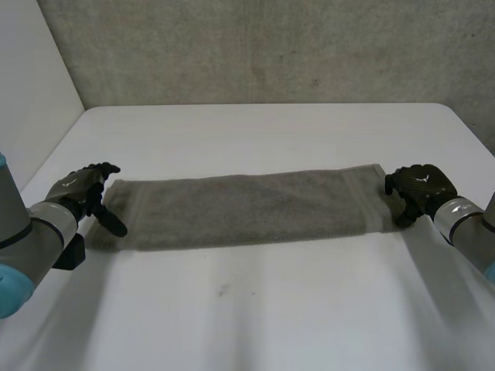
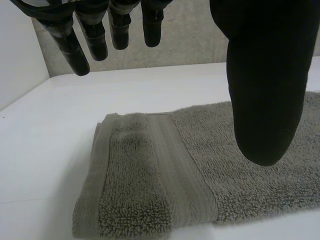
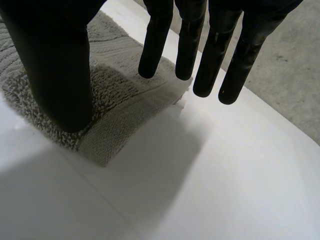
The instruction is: Fold the towel.
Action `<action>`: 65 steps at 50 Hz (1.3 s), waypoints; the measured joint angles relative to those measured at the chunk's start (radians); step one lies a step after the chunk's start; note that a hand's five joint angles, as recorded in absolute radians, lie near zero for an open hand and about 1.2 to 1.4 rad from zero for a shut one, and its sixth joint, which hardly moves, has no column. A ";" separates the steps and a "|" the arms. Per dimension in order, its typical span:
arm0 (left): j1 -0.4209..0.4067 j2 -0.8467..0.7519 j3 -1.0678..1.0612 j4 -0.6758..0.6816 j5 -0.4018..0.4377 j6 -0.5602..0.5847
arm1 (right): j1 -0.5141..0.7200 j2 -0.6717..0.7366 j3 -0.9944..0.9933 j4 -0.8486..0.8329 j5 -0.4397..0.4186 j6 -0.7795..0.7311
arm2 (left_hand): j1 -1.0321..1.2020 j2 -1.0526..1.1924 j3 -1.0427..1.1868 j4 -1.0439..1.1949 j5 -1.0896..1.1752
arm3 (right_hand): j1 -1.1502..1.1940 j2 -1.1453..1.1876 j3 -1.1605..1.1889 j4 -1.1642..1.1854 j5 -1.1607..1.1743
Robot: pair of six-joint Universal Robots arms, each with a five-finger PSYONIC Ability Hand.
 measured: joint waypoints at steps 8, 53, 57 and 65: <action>-0.002 -0.001 -0.004 0.000 0.000 0.001 | 0.000 0.012 -0.009 0.007 0.003 0.002 | 0.000 0.000 0.000 0.000 0.000 | 0.606 0.550 0.523 0.527 0.489; -0.008 0.016 -0.020 0.001 0.000 0.000 | 0.011 -0.246 -0.222 0.296 0.005 0.010 | 0.000 0.000 0.000 0.000 0.000 | 0.731 0.636 0.636 0.641 0.616; -0.008 0.018 -0.022 0.001 0.000 0.000 | 0.176 -0.218 -0.269 0.275 0.016 0.050 | 0.000 0.000 0.000 0.000 0.000 | 0.731 0.636 0.636 0.641 0.618; -0.009 0.018 -0.024 0.001 -0.001 0.001 | 0.611 -0.047 -0.381 0.217 0.072 0.072 | 0.000 0.000 0.000 0.000 0.000 | 0.734 0.636 0.636 0.641 0.621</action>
